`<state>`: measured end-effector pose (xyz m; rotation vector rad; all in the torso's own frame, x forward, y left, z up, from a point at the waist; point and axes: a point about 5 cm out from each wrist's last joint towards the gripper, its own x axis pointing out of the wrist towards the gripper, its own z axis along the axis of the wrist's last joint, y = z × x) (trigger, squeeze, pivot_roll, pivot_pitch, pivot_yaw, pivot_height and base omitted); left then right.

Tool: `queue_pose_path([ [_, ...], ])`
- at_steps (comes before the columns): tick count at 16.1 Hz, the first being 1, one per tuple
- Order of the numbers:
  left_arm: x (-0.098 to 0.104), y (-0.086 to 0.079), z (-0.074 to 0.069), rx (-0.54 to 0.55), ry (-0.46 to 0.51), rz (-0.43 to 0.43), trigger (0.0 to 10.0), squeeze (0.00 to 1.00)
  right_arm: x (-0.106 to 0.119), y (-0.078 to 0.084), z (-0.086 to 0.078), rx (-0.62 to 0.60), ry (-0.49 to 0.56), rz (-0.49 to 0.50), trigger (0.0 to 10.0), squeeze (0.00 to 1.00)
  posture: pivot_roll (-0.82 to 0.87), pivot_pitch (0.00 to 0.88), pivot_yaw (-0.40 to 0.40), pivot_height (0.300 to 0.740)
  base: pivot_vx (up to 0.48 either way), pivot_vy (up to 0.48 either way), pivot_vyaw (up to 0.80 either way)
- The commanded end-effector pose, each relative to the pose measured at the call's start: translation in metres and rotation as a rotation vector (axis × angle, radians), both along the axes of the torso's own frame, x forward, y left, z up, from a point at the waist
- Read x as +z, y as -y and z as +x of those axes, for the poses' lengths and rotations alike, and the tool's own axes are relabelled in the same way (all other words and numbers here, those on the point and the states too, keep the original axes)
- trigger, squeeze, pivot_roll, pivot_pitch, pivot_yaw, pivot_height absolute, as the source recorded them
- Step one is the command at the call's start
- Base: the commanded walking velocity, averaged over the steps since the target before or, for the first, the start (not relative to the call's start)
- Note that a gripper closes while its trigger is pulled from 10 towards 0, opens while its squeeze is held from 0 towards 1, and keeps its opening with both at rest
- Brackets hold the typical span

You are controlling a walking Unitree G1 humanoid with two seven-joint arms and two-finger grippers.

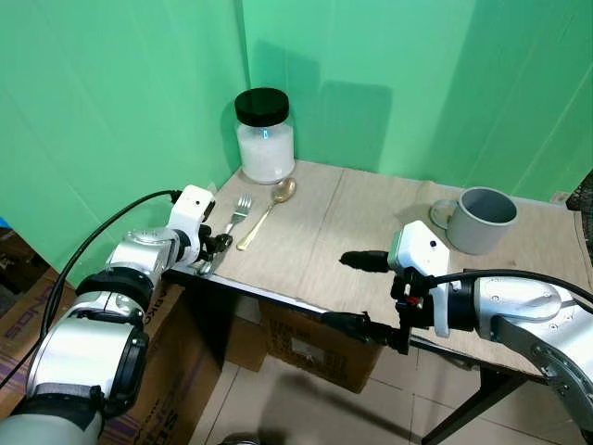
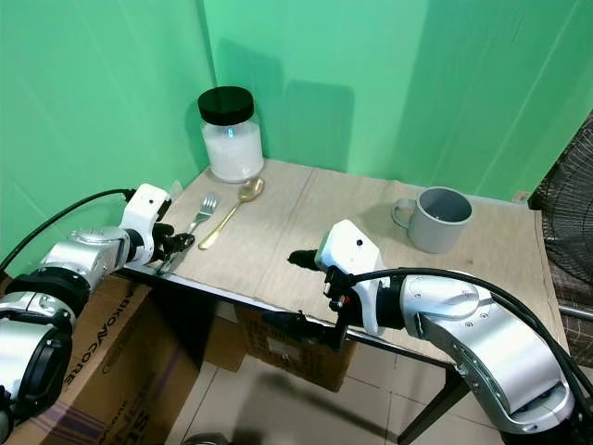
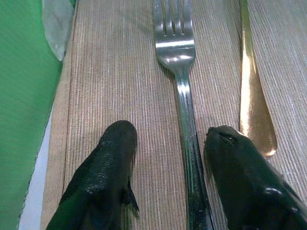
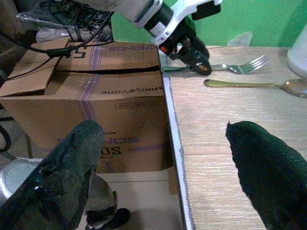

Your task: Setting the table

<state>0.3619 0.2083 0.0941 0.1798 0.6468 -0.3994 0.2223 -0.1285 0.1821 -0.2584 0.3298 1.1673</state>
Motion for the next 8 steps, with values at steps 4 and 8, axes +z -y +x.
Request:
queue_pose_path([
  [4,0.0034,-0.0019,0.0013,-0.033,-0.009,0.031,0.0,0.0,0.004,-0.0029,-0.0077,0.038,0.004,-0.007,10.0,0.0,0.04,0.0,0.083,0.74,0.0,0.0,0.0],
  [8,0.0043,-0.0042,0.0011,-0.04,-0.011,0.032,0.0,0.0,0.0099,-0.0031,-0.0116,0.062,0.007,0.002,10.0,0.0,0.04,0.0,0.082,0.74,0.0,0.0,0.0],
])
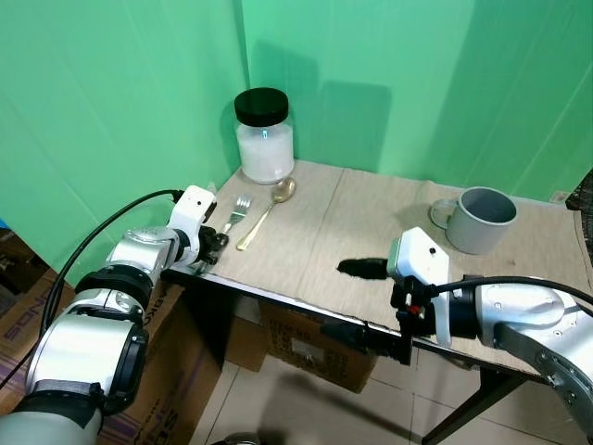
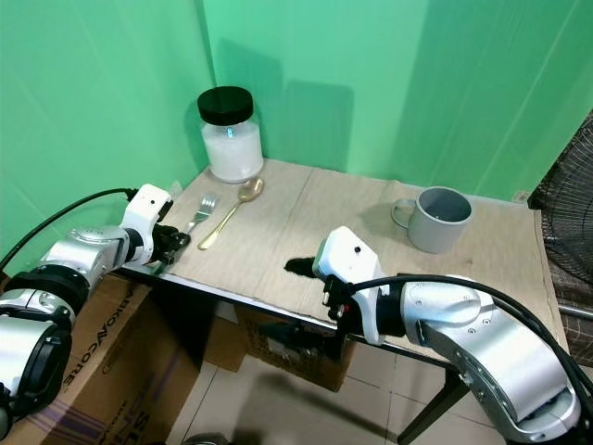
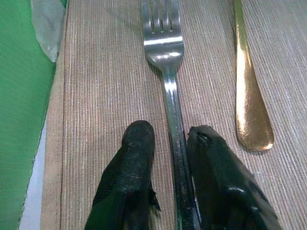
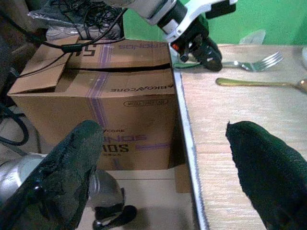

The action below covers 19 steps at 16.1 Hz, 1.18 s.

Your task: Setting the table

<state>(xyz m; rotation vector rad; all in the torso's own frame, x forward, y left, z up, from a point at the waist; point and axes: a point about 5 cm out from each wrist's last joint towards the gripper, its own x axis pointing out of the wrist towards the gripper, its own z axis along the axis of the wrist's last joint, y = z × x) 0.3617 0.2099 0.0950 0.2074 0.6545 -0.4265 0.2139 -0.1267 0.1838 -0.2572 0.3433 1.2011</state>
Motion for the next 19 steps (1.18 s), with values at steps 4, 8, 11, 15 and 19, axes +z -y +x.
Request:
queue_pose_path([
  [4,0.004,-0.007,0.001,-0.002,-0.002,0.027,0.0,0.0,0.018,-0.005,-0.006,0.07,0.026,0.034,10.0,0.0,0.04,0.0,0.082,0.74,0.0,0.0,0.0],
  [8,0.009,-0.012,0.003,0.017,0.015,0.02,0.0,0.0,0.027,-0.011,-0.011,0.125,0.011,0.067,10.0,0.0,0.04,0.0,0.082,0.74,0.0,0.0,0.0],
  [11,0.021,-0.014,0.007,0.025,0.054,-0.038,0.0,0.0,0.034,-0.018,-0.016,0.123,0.032,0.079,10.0,0.0,0.04,0.0,0.081,0.74,0.0,0.0,0.0],
  [15,0.039,-0.017,0.014,0.033,0.108,-0.083,0.0,0.0,0.036,-0.019,-0.004,0.081,0.052,0.102,10.0,0.0,0.05,0.0,0.074,0.74,0.0,0.0,0.0],
  [19,0.086,0.001,0.026,-0.06,0.297,-0.26,0.0,0.0,0.061,-0.02,0.019,-0.123,0.191,0.17,10.0,0.0,0.06,0.0,0.075,0.74,0.0,0.0,0.0],
])
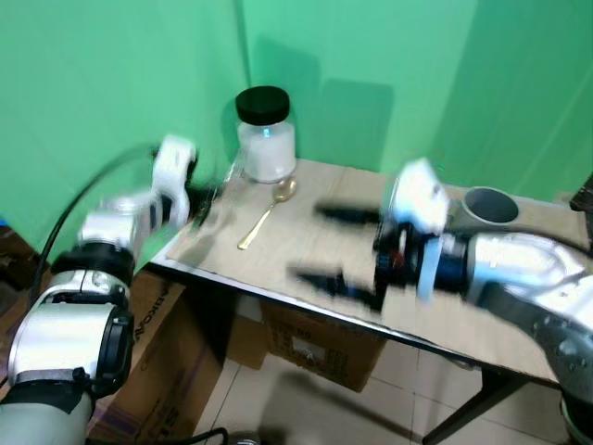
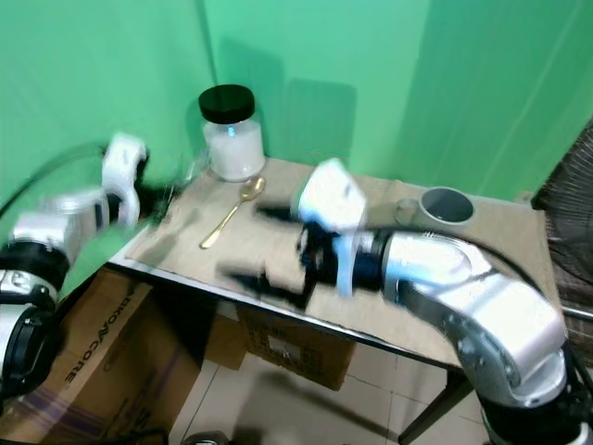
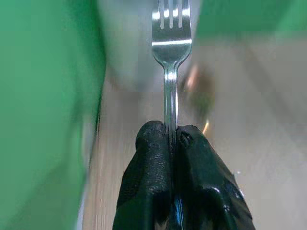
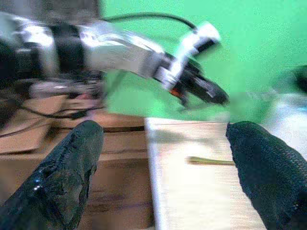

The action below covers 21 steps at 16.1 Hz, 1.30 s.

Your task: Setting the table

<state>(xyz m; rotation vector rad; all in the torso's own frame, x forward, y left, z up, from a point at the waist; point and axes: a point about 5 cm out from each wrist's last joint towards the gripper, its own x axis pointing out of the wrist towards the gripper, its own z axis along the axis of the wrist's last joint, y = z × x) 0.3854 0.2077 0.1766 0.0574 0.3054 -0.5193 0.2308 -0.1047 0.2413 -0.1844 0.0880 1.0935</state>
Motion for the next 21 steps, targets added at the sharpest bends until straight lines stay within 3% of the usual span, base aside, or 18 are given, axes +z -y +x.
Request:
queue_pose_path([
  [1,0.03,0.019,-0.015,-0.087,0.199,-0.082,0.0,0.0,-0.019,0.027,0.005,-0.228,0.008,0.044,10.0,0.0,0.06,0.0,0.076,0.74,0.0,0.0,0.0],
  [2,0.035,0.024,-0.021,-0.109,0.244,-0.095,0.0,0.0,-0.024,0.03,0.004,-0.264,0.001,0.059,10.0,0.0,0.06,0.0,0.076,0.74,0.0,0.0,0.0],
  [4,0.045,0.045,-0.059,-0.116,0.414,-0.142,0.0,0.0,-0.027,0.021,-0.007,-0.323,0.006,0.121,10.0,0.0,0.07,0.0,0.058,0.74,0.0,0.0,-0.37],
  [5,0.046,0.05,-0.071,-0.072,0.464,-0.129,0.0,0.0,-0.025,0.02,-0.007,-0.383,0.019,0.155,10.0,0.0,0.08,0.0,0.053,0.74,0.0,0.0,-0.73],
  [8,0.052,0.046,-0.088,0.094,0.541,-0.132,0.0,0.0,-0.016,0.021,0.001,-0.529,0.119,0.201,10.0,0.0,0.08,0.0,0.039,0.74,0.0,0.0,-0.74],
  [10,0.061,0.057,-0.104,0.096,0.603,-0.166,0.0,0.0,-0.011,0.022,0.004,-0.575,0.141,0.262,10.0,0.0,0.09,0.0,0.02,0.74,0.0,0.0,-0.75],
  [11,0.062,0.06,-0.113,0.112,0.614,-0.188,3.4,0.0,-0.008,0.023,0.004,-0.606,0.151,0.281,10.0,0.0,0.09,0.0,0.013,0.74,0.0,0.0,-0.76],
  [12,0.062,0.063,-0.117,0.124,0.618,-0.187,10.0,0.0,-0.007,0.023,0.005,-0.629,0.154,0.3,10.0,0.0,0.09,0.0,0.013,0.74,0.0,0.0,-0.76],
  [16,0.058,0.071,-0.115,0.142,0.616,-0.182,10.0,0.0,-0.005,0.027,0.005,-0.705,0.181,0.301,10.0,0.0,0.06,0.0,0.035,0.74,0.0,0.0,-0.77],
  [21,0.067,0.074,-0.111,0.197,0.689,-0.19,10.0,0.0,0.001,0.039,0.012,-0.817,0.204,0.333,10.0,0.0,0.05,0.0,0.038,0.74,0.0,0.0,-0.8],
])
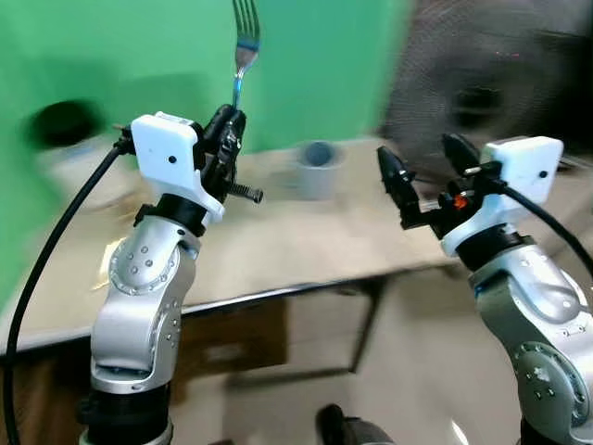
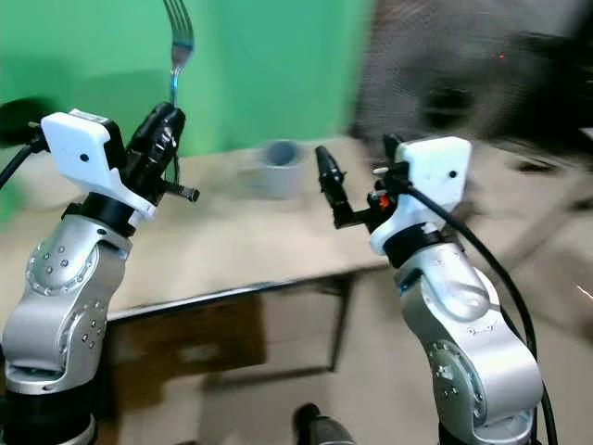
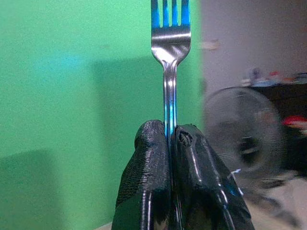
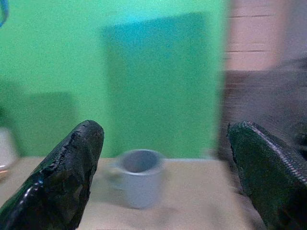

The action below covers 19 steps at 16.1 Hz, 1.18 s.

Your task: Setting the table

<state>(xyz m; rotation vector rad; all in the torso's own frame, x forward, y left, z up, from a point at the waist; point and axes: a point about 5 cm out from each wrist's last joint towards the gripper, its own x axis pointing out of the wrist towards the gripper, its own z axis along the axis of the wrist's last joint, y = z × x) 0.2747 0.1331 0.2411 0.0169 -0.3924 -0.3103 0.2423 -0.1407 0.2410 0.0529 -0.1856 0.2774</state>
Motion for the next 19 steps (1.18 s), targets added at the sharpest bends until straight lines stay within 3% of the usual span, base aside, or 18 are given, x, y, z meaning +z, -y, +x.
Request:
queue_pose_path([
  [1,0.005,-0.003,0.0,0.017,0.031,0.002,10.0,0.0,0.001,0.005,0.001,-0.045,0.007,0.016,10.0,0.0,0.05,0.0,0.037,0.74,0.0,0.0,-0.8],
  [2,0.006,-0.007,0.001,0.038,0.04,-0.005,10.0,0.0,0.001,0.006,0.002,-0.055,0.001,0.033,10.0,0.0,0.05,0.0,0.037,0.74,0.0,0.0,-0.8],
  [4,-0.003,-0.014,0.001,0.039,-0.062,0.001,10.0,0.0,-0.002,0.009,0.003,-0.063,-0.024,0.041,10.0,0.0,0.05,0.0,0.034,0.74,0.0,0.0,-0.8],
  [5,-0.006,-0.016,0.0,0.051,-0.054,0.044,10.0,0.0,-0.004,0.011,0.003,-0.063,-0.04,0.069,10.0,0.0,0.05,0.0,0.028,0.74,0.0,0.0,-0.8],
  [7,-0.012,-0.024,0.001,0.105,-0.08,0.039,10.0,0.0,-0.003,0.01,0.004,-0.055,-0.049,0.092,10.0,0.0,0.05,0.0,0.025,0.74,0.0,0.0,-0.8],
  [9,-0.02,-0.021,-0.001,0.099,-0.11,0.042,10.0,0.0,-0.009,0.014,0.005,-0.08,-0.067,0.078,10.0,0.0,0.05,0.0,0.022,0.74,0.0,0.0,-0.8],
  [11,-0.036,-0.021,0.0,0.103,-0.194,0.108,10.0,0.0,-0.014,0.017,0.006,-0.109,-0.093,0.071,10.0,0.0,0.05,0.0,0.024,0.74,0.0,0.0,-0.8],
  [13,-0.052,-0.022,-0.004,0.116,-0.251,0.104,10.0,0.0,-0.029,0.028,0.005,-0.196,-0.141,0.014,10.0,0.0,0.04,0.0,0.034,0.74,0.0,0.0,-0.79],
  [14,-0.056,-0.023,-0.005,0.129,-0.257,0.052,10.0,0.0,-0.052,0.037,0.0,-0.235,-0.264,-0.065,10.0,0.0,0.04,0.0,0.031,0.74,0.0,0.0,-0.79],
  [15,-0.055,-0.024,-0.003,0.126,-0.255,0.073,10.0,0.0,-0.06,0.044,-0.002,-0.312,-0.307,-0.082,10.0,0.0,0.03,0.0,0.029,0.74,0.0,0.0,-0.79],
  [17,-0.063,-0.024,-0.005,0.103,-0.272,0.124,10.0,0.0,-0.064,0.049,-0.004,-0.33,-0.3,-0.096,10.0,0.0,0.04,0.0,0.044,0.74,0.0,0.0,-0.78],
  [19,-0.064,-0.023,-0.006,0.084,-0.281,0.11,10.0,0.0,-0.065,0.051,-0.005,-0.347,-0.303,-0.101,10.0,0.0,0.03,0.0,0.039,0.74,0.0,0.0,-0.78],
])
